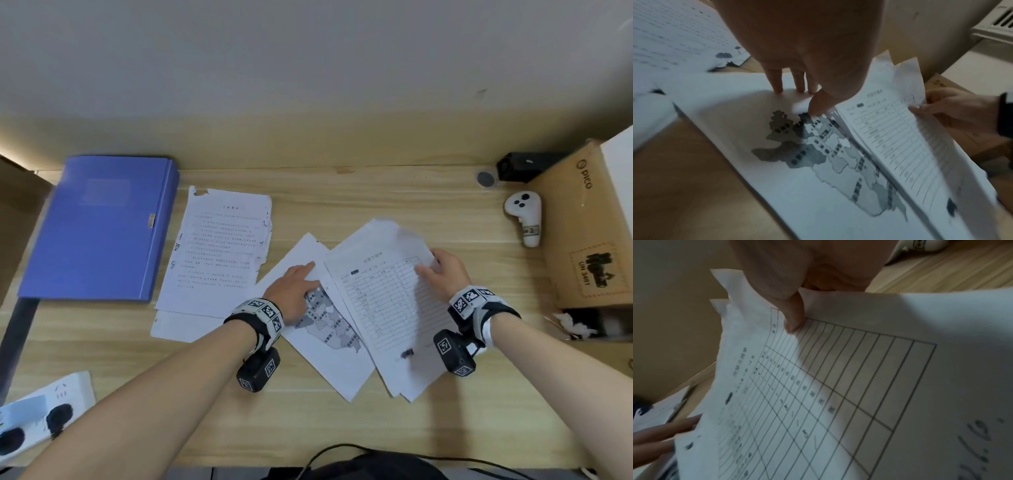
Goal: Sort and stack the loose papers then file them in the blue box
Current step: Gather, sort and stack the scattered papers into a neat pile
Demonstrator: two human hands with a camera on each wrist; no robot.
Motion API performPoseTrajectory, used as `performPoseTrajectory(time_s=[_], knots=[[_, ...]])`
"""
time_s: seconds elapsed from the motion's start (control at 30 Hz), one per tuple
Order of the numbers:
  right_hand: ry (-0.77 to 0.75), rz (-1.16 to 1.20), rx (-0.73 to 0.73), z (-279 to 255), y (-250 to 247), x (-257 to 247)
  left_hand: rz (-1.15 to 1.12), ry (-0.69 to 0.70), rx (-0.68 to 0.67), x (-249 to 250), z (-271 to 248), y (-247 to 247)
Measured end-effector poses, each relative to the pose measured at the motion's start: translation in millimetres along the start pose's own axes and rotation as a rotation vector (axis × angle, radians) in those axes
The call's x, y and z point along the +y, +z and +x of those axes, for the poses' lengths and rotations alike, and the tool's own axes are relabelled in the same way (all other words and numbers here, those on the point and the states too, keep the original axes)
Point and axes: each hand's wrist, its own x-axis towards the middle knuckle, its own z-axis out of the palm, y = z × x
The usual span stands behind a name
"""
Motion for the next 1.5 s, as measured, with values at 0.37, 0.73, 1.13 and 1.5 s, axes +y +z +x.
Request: performPoseTrajectory(time_s=[0.37,0.73,1.13,1.5], knots=[[0.035,0.105,0.041,4.2,1.4,4.1,0.193,-0.145,0.216,-11.7,13.1,-19.6],[0.058,0.142,0.104,7.2,-5.3,5.6,0.174,-0.367,0.148,0.8,26.6,-22.2],[0.126,0.237,0.193,0.4,-31.5,15.9,0.727,-0.223,0.077,35.0,29.9,-12.1],[0.172,0.433,0.226,-4.9,-16.2,3.8,0.623,-0.285,-0.093,42.7,3.6,8.1]])
